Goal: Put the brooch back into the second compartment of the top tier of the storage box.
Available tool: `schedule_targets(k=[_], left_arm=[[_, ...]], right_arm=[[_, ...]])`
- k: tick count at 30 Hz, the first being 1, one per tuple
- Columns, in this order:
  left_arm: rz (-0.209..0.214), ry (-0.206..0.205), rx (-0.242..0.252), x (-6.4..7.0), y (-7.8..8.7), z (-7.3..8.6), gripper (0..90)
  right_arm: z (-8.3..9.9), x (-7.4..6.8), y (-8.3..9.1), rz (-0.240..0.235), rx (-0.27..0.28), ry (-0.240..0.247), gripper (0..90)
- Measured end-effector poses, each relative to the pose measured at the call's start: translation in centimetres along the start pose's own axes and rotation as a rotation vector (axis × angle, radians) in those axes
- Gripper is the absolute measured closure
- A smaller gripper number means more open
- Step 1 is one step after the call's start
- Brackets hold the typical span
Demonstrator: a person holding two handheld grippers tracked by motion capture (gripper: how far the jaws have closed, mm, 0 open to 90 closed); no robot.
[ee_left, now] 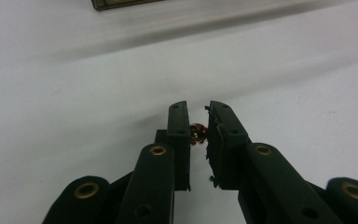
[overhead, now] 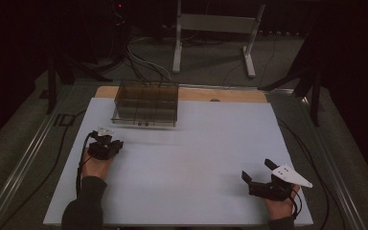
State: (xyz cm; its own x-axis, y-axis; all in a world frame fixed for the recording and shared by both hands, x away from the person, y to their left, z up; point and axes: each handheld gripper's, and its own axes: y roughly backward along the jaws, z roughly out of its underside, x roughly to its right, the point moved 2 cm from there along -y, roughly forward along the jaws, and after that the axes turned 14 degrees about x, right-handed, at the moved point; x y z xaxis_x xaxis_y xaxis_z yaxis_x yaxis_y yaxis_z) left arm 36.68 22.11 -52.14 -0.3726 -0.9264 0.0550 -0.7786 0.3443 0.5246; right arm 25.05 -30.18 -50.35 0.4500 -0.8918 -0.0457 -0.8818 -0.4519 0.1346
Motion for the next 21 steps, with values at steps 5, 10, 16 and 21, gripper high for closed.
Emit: schedule_targets(k=[5,10,16,21], left_arm=[[0.003,0.0,0.009,0.0,0.5,-0.3,80.5],[0.021,-0.004,0.032,0.0,1.0,-0.7,80.5],[0.039,-0.01,0.055,0.1,1.6,-1.3,80.5],[0.049,-0.023,0.067,0.3,2.0,-2.0,80.5]], right_arm=[[0.0,0.0,0.0,0.0,0.0,-0.002,0.2],[0.0,0.0,0.0,0.0,0.001,-0.001,0.3],[0.0,0.0,0.0,0.0,0.0,-0.001,0.2],[0.0,0.0,0.0,-0.001,-0.001,0.0,0.2]])
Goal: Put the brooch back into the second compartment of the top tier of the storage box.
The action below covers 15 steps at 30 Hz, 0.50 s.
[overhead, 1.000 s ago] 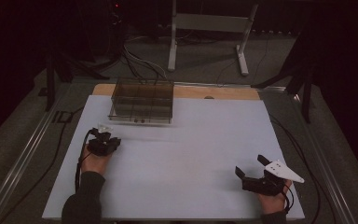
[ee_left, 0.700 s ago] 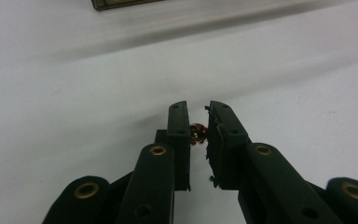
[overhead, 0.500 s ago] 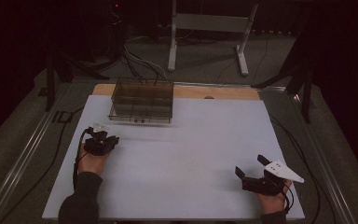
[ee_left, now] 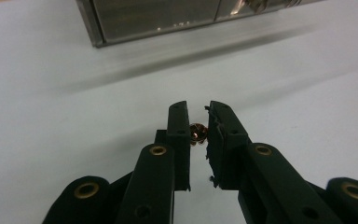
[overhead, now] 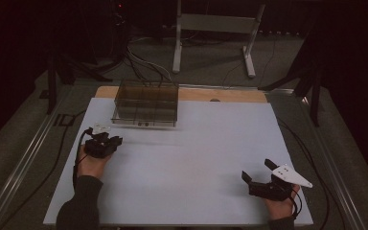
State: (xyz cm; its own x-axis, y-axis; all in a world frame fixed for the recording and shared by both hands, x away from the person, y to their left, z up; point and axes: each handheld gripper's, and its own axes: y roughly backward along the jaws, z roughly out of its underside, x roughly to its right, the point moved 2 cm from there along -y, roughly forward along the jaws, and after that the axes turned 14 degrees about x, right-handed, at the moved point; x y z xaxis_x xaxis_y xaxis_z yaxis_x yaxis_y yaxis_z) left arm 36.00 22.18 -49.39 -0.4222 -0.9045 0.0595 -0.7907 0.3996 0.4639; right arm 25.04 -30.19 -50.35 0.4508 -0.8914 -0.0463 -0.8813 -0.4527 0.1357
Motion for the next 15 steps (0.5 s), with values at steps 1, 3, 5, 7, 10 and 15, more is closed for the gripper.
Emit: schedule_targets(k=[1,3,5,7,10,15], left_arm=[[0.0,-0.002,0.001,0.1,0.1,-0.1,80.5],[0.004,-0.002,0.007,0.1,0.1,-0.4,80.5],[0.004,0.006,0.015,0.0,0.3,-0.6,80.4],[0.005,0.006,0.021,0.1,0.4,-0.9,80.5],[0.008,0.0,0.028,0.2,0.6,-1.4,80.5],[0.015,-0.008,0.04,0.4,0.9,-2.1,80.5]], right_arm=[[0.0,0.0,0.0,0.0,0.0,-0.002,0.2],[0.0,0.0,0.0,0.0,0.001,-0.001,0.2],[0.0,0.0,0.0,0.0,0.001,-0.001,0.2],[0.0,0.0,0.0,-0.001,0.001,-0.002,0.3],[0.0,0.0,0.0,-0.001,0.0,-0.001,0.2],[0.0,0.0,0.0,-0.001,0.0,-0.001,0.3]])
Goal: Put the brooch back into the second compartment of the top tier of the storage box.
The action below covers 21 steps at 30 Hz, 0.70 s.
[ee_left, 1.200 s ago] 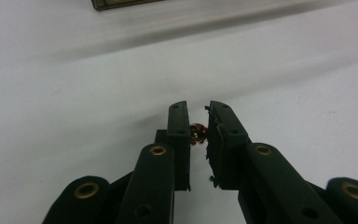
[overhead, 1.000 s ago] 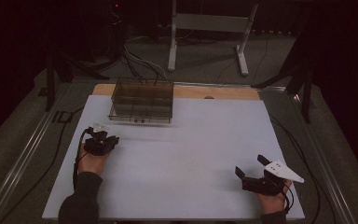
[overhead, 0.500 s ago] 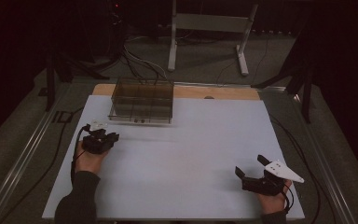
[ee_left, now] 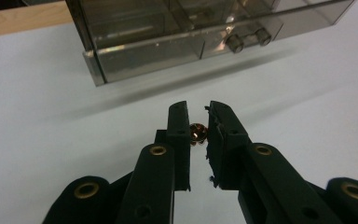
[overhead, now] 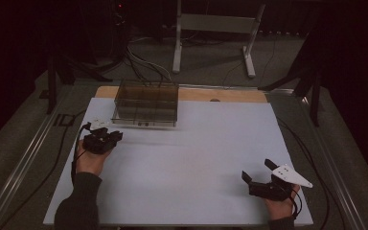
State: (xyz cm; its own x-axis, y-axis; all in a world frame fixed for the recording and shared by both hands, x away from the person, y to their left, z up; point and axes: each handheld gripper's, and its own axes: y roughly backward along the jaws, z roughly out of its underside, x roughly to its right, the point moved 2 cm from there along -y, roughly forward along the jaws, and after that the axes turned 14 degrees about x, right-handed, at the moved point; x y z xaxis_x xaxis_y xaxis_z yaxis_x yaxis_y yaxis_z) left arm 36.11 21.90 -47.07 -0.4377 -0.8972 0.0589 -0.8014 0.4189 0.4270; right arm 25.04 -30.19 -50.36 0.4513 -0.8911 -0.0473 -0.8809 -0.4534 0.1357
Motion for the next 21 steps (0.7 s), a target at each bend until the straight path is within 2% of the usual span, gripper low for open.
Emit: schedule_targets(k=[21], left_arm=[[0.015,-0.024,0.025,0.3,0.4,-2.8,80.5]], right_arm=[[0.0,0.0,0.0,-0.001,0.0,0.0,0.2]])
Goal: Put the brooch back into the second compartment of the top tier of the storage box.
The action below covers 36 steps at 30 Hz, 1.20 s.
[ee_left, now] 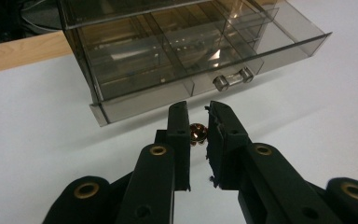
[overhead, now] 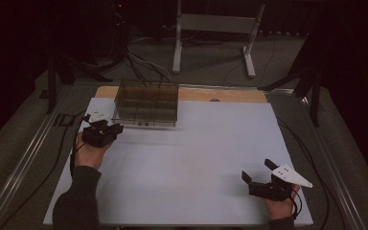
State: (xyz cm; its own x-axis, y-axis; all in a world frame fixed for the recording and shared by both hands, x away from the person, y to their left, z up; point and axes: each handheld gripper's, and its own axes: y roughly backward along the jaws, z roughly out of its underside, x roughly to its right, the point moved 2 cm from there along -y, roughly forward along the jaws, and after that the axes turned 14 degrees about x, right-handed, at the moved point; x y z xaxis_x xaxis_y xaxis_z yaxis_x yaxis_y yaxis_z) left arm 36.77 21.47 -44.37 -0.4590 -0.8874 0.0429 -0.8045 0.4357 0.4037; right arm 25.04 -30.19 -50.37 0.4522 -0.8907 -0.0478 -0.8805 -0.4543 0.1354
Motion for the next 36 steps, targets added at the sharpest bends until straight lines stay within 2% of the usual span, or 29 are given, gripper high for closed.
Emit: schedule_targets(k=[12,36], left_arm=[[0.006,-0.01,0.005,0.2,-0.1,-1.2,80.5],[0.02,0.003,0.034,0.0,-0.3,-3.2,80.5]], right_arm=[[0.0,0.0,0.0,0.0,0.001,-0.002,0.3],[0.0,0.0,-0.1,-0.002,0.001,-0.004,0.2]])
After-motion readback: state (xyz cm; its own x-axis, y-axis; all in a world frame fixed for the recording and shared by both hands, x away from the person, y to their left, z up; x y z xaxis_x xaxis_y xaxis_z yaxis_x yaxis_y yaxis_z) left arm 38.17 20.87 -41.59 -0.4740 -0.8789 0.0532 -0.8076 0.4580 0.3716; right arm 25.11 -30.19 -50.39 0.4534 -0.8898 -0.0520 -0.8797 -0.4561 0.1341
